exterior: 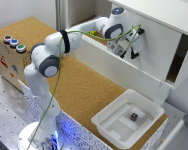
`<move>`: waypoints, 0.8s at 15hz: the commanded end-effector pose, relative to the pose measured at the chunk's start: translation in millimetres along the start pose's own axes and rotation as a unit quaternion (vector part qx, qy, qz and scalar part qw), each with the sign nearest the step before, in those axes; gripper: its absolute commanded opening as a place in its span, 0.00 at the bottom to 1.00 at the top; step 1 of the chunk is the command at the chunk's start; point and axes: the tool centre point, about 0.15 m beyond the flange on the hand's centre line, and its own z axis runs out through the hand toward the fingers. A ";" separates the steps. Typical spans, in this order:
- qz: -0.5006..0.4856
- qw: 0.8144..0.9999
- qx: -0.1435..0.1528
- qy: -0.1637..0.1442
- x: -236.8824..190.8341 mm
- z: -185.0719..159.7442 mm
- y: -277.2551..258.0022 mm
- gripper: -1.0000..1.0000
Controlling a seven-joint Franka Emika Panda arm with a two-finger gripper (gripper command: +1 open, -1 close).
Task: Lift the yellow block
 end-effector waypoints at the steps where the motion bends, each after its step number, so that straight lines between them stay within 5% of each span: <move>1: -0.010 1.000 -0.016 0.007 -18.8 -27.0 23.1 1.00; 7: -0.003 0.999 -0.011 0.034 -96.8 -74.0 3.1 1.00; 12: -0.038 0.999 0.023 0.002 -143.6 -69.5 -54.8 1.00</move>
